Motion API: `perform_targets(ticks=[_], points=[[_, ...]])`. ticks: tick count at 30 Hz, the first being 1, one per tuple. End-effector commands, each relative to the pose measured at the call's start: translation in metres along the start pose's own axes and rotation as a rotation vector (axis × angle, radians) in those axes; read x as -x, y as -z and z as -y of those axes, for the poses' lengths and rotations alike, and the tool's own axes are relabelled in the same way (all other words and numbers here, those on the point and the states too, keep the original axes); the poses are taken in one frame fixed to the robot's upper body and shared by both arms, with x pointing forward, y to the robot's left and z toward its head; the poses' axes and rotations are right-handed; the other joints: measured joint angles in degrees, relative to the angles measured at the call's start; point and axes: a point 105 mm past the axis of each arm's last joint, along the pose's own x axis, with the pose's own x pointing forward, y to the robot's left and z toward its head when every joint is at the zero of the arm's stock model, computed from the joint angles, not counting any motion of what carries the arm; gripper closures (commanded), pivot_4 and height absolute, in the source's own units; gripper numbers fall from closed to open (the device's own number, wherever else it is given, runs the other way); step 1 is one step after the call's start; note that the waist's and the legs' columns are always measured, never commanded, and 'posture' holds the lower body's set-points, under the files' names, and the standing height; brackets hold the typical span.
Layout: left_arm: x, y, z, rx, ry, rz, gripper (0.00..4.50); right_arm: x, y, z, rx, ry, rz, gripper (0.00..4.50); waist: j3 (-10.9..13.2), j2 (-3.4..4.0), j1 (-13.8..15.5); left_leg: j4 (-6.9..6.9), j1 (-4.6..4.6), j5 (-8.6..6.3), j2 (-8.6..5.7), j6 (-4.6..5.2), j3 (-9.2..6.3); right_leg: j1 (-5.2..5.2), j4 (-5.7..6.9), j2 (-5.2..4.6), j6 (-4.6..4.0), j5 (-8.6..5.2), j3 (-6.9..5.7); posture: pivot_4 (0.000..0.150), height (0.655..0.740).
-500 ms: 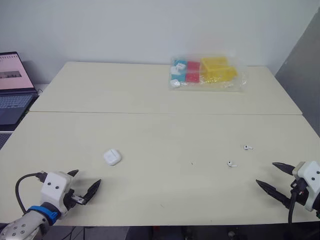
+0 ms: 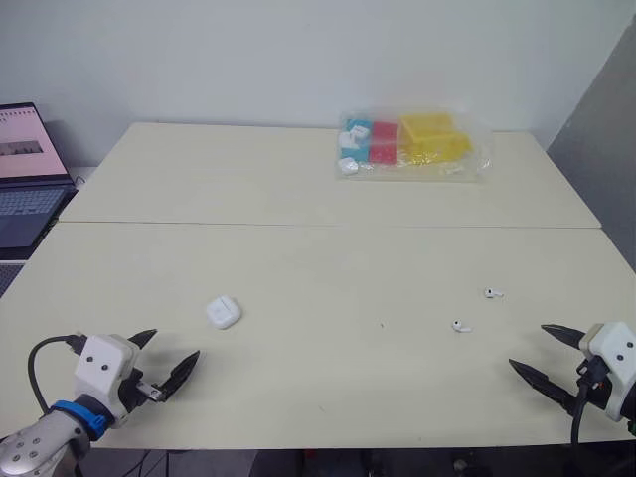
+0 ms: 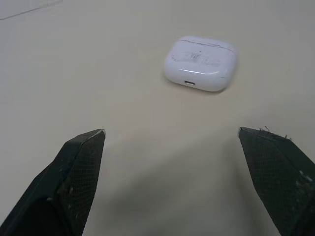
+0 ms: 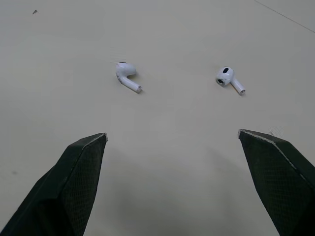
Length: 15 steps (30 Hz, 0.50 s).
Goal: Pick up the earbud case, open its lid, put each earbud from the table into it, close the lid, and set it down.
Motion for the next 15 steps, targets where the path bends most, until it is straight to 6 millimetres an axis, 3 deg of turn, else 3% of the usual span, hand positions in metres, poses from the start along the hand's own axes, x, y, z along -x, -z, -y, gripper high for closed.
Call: perform_targets(ticks=[1,7,15], points=[[0.006,-0.006,-0.009,-0.055,-0.008,0.016,0.00,0.002,-0.004,0.002,0.025,0.010,0.013,0.03,0.0,0.00,0.0,0.00,0.00,0.00,0.00,0.00,0.00,0.00,0.00,0.00,0.00,0.00,0.00,0.150,0.7354],[0.015,-0.001,-0.015,-0.075,-0.008,0.016,0.00,0.002,-0.003,0.002,0.030,0.013,0.014,0.03,0.0,0.00,0.0,0.00,0.00,0.00,0.02,0.00,0.00,-0.01,0.00,0.01,0.00,0.00,0.00,0.150,0.7354],[0.019,-0.003,-0.008,-0.036,0.091,-0.013,0.00,0.001,-0.008,0.004,0.033,0.016,0.034,0.03,0.0,0.00,0.0,0.00,0.01,-0.01,0.03,-0.01,-0.02,-0.02,0.00,0.01,-0.01,-0.01,-0.02,0.150,0.7354]])
